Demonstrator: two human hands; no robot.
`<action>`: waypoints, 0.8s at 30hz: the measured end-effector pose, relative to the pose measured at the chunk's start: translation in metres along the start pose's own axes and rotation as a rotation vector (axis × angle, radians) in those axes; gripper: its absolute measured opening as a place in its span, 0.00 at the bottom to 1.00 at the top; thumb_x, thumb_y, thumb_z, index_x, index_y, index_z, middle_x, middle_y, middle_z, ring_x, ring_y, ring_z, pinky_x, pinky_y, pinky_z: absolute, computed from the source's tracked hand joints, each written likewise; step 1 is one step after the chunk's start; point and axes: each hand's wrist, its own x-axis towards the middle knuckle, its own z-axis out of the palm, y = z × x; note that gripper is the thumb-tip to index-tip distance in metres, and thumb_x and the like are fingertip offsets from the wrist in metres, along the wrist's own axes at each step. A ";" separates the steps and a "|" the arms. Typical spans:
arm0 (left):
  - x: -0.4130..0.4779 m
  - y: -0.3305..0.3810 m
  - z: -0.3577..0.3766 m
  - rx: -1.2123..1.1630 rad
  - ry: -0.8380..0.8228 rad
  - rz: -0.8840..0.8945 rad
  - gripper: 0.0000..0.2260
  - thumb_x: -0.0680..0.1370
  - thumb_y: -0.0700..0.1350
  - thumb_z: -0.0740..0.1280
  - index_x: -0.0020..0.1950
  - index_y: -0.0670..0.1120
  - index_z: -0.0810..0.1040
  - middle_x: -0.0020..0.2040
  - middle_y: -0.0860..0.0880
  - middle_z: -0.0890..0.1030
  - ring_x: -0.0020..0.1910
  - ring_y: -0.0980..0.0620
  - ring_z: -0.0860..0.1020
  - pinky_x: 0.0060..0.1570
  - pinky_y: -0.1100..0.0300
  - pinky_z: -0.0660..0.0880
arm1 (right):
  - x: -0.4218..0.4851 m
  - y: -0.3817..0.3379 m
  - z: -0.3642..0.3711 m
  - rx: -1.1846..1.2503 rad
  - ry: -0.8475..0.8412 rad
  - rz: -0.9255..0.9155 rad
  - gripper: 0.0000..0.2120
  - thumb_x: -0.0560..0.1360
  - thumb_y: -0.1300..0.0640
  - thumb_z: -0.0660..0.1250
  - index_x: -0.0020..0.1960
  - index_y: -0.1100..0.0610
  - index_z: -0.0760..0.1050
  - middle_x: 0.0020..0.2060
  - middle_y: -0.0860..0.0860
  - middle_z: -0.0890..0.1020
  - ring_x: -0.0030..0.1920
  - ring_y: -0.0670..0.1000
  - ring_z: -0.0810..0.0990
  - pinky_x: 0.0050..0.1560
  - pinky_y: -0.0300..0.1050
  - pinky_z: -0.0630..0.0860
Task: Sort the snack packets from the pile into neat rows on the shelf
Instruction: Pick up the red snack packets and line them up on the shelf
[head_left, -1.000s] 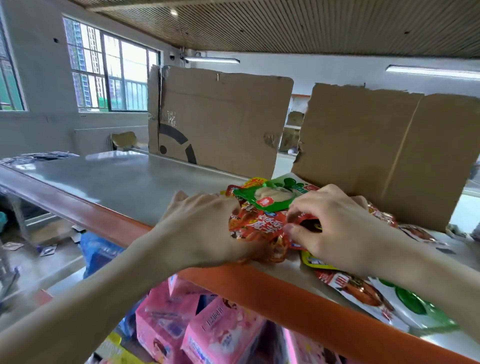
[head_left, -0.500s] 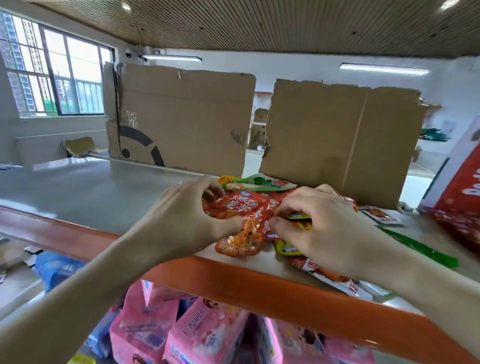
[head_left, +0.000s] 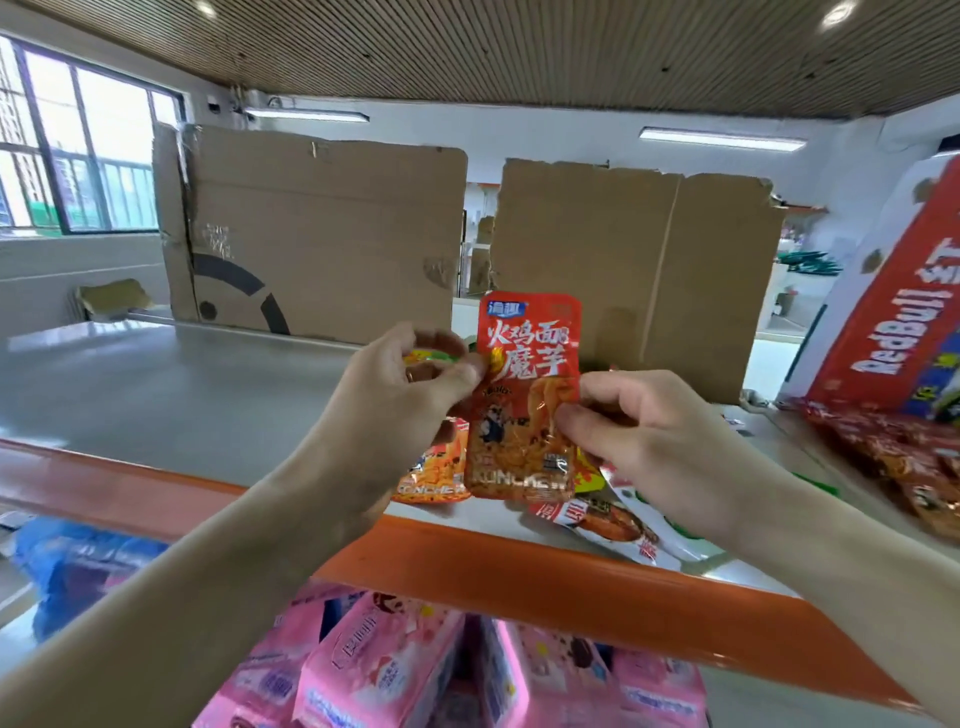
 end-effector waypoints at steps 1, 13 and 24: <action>0.001 0.000 0.004 -0.017 -0.012 0.001 0.04 0.78 0.46 0.69 0.52 0.48 0.80 0.47 0.46 0.85 0.51 0.45 0.82 0.47 0.52 0.76 | -0.003 0.003 -0.003 -0.004 0.007 0.013 0.09 0.81 0.53 0.63 0.49 0.47 0.82 0.42 0.59 0.84 0.40 0.66 0.79 0.43 0.64 0.77; 0.006 0.008 0.080 -0.022 -0.005 0.175 0.06 0.78 0.40 0.70 0.43 0.48 0.83 0.34 0.54 0.82 0.33 0.60 0.79 0.31 0.68 0.73 | -0.050 0.034 -0.060 -0.165 0.070 0.066 0.09 0.79 0.58 0.66 0.42 0.53 0.82 0.36 0.49 0.83 0.39 0.51 0.80 0.45 0.54 0.76; -0.007 0.026 0.178 0.154 -0.096 0.328 0.07 0.78 0.40 0.69 0.40 0.48 0.82 0.30 0.54 0.81 0.29 0.62 0.76 0.31 0.71 0.71 | -0.105 0.076 -0.139 -0.301 0.180 0.048 0.10 0.77 0.58 0.68 0.36 0.53 0.80 0.32 0.46 0.82 0.33 0.46 0.78 0.36 0.44 0.73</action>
